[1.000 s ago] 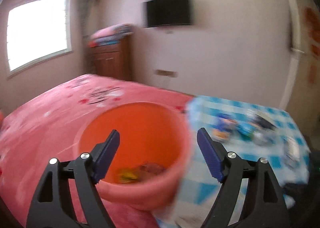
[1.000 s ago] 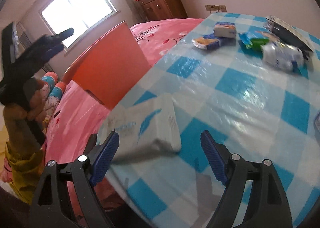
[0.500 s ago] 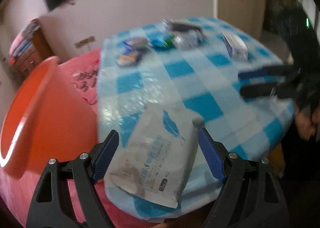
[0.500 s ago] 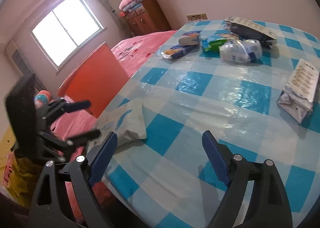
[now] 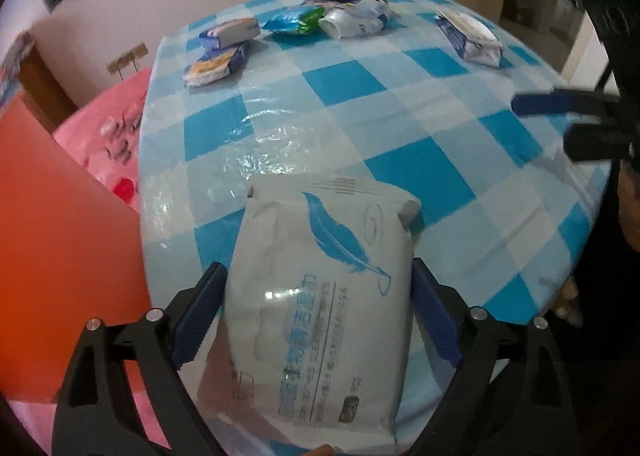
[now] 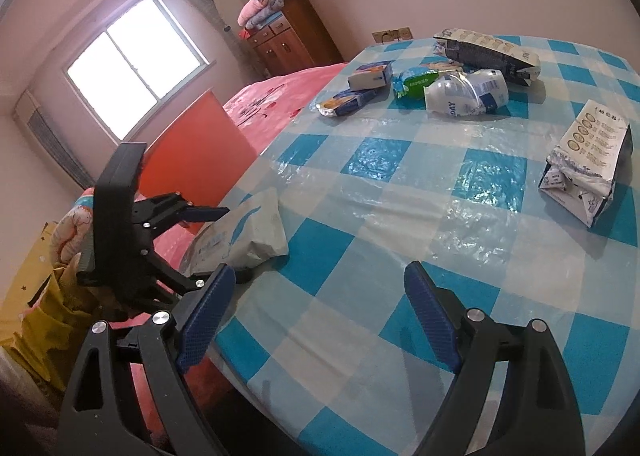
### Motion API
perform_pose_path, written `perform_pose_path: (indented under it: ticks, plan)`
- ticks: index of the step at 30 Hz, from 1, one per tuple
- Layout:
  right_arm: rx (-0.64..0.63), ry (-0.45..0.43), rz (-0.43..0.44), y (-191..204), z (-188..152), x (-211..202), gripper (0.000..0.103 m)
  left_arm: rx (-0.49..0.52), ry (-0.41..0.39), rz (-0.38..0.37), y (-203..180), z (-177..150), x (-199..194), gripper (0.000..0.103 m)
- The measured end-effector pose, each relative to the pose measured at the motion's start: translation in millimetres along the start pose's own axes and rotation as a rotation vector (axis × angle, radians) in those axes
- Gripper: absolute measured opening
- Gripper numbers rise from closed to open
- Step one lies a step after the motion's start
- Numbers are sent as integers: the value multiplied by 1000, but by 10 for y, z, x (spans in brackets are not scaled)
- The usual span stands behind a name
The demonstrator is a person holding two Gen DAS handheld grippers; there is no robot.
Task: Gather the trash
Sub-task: 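Carry the wipes pack over the orange bucket and open the left gripper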
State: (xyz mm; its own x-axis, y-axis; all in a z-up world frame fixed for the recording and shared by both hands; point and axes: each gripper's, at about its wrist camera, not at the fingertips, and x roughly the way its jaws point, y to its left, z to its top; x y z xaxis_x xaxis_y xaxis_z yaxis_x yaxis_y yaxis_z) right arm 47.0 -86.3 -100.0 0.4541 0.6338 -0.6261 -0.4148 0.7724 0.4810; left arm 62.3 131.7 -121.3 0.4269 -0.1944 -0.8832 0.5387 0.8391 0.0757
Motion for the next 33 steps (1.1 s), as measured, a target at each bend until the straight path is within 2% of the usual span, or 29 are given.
perform_pose_path:
  ticks: [3, 5, 6, 12, 15, 18, 22, 26, 30, 33]
  plan:
    - [8, -1, 0, -30, -4, -1, 86, -60, -25, -6, 21, 9, 28, 90]
    - [11, -1, -2, -47, -7, 2, 86, -89, -54, 12, 0, 7, 7, 79]
    - [12, 0, -2, -54, -13, 4, 86, -107, -59, 21, -4, 14, 6, 78]
    - [14, 1, -3, -66, -15, 6, 86, -211, -104, 38, -96, 37, -56, 76]
    - [17, -1, -4, -78, -17, 5, 86, -258, -159, 12, -116, 81, -218, 76]
    - [21, -4, -7, -107, -9, 0, 86, -266, -243, 27, -149, 181, -540, 76]
    - [26, -3, -11, -134, -2, 1, 86, -302, -371, 97, -15, 295, -1099, 76]
    - [25, -4, -11, -138, -1, -2, 86, -418, -466, 233, 376, 326, -1611, 76]
    - [22, -5, -14, -135, 4, -1, 86, -545, -468, 413, 819, 305, -1759, 77]
    - [21, -5, -15, -122, 5, 3, 86, -642, -438, 471, 1149, 259, -1652, 80]
